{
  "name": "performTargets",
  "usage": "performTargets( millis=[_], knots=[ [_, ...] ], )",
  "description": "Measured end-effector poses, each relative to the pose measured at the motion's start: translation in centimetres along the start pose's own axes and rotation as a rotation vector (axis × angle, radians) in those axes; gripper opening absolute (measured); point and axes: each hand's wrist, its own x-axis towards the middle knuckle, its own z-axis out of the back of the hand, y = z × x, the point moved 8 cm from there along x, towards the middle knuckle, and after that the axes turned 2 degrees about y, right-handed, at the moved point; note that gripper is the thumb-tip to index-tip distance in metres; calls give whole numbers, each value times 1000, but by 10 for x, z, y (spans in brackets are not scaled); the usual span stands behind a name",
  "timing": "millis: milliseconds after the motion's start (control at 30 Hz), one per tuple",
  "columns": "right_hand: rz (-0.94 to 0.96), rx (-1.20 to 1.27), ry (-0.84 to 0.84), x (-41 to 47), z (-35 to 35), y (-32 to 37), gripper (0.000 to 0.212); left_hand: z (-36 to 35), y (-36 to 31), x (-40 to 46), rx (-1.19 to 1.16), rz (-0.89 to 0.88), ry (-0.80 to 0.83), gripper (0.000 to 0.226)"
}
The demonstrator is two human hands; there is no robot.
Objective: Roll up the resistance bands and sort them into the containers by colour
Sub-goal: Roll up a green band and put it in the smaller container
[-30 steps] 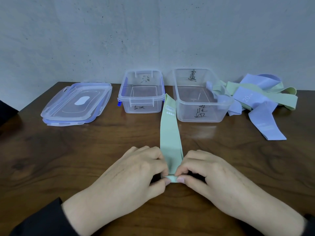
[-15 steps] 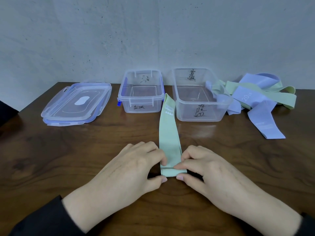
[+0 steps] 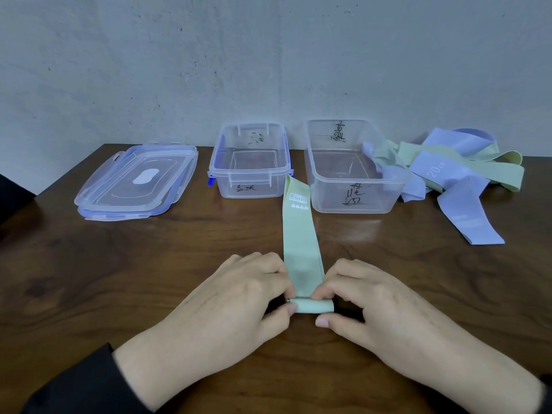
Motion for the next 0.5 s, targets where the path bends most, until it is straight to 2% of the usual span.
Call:
performTargets(
  millis=[167, 333, 500],
  knots=[
    [22, -25, -10, 1, -1, 3, 28, -2, 1, 1, 15, 12, 9, 36],
    [38, -11, 16, 2, -5, 4, 34, -1, 1, 1, 14, 2, 3, 16],
    [11, 24, -42, 3, 0, 1, 17, -3, 5, 2, -20, 20, -4, 21]
  ],
)
